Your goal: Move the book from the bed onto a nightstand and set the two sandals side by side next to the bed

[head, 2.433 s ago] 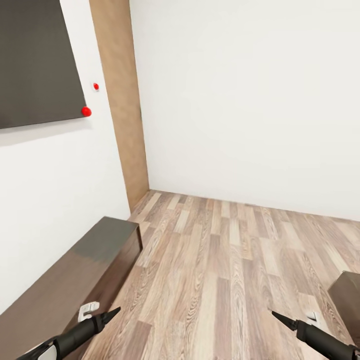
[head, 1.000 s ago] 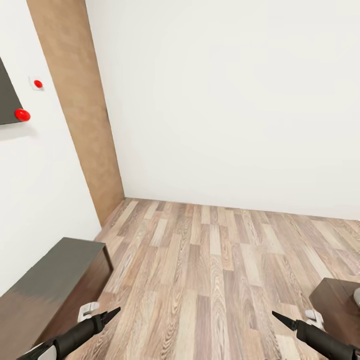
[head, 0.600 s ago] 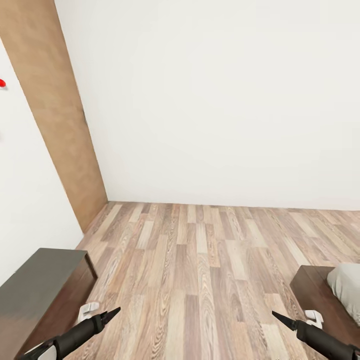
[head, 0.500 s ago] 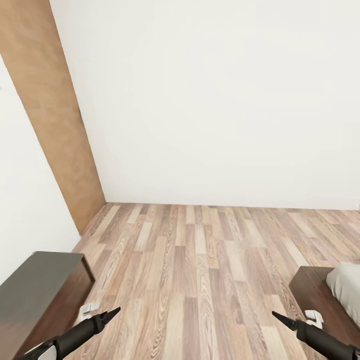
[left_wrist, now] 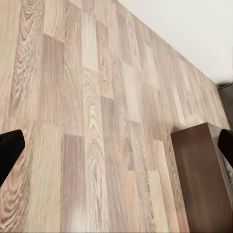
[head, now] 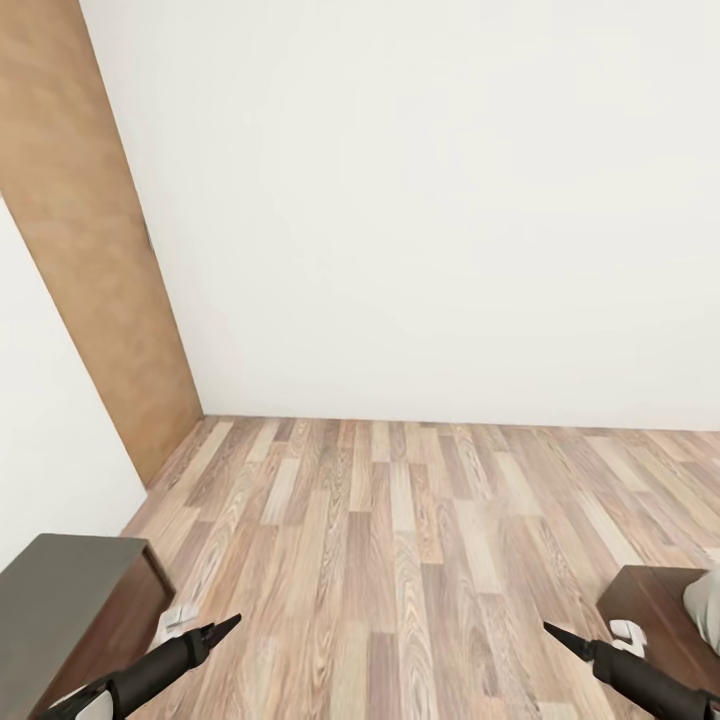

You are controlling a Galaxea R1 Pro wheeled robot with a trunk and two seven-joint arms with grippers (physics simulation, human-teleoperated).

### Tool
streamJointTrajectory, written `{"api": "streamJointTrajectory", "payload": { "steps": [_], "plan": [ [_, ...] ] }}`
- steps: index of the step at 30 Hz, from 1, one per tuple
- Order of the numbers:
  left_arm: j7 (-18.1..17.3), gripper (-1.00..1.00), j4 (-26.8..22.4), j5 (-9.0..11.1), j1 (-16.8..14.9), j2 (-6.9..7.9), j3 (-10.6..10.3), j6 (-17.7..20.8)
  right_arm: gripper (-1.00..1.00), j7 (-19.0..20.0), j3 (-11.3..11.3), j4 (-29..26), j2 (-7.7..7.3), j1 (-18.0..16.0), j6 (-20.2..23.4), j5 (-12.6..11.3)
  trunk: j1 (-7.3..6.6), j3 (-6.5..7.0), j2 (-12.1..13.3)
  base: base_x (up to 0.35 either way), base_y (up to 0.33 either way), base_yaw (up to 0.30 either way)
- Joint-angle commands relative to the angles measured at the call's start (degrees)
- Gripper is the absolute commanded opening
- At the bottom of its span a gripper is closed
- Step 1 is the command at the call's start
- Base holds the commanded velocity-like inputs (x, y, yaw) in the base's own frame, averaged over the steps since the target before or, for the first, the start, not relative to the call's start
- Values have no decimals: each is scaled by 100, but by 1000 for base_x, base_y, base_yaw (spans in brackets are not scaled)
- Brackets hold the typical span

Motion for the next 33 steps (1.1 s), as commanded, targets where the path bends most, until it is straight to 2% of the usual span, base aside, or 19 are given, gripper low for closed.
{"api": "streamJointTrajectory", "payload": {
  "steps": [1, 33],
  "plan": [
    [-6, 100, 6, 25, -5, 1, -48, -58, 100, 25, 49, 20, 1, -10, -15, -48, 3, -6, -3, 327, 0, 0],
    [-6, 100, 6, 25, -5, 1, -48, -58, 100, 16, 49, 20, 7, -10, -15, -48, 3, -6, -3, 327, 0, 0]
  ]
}}
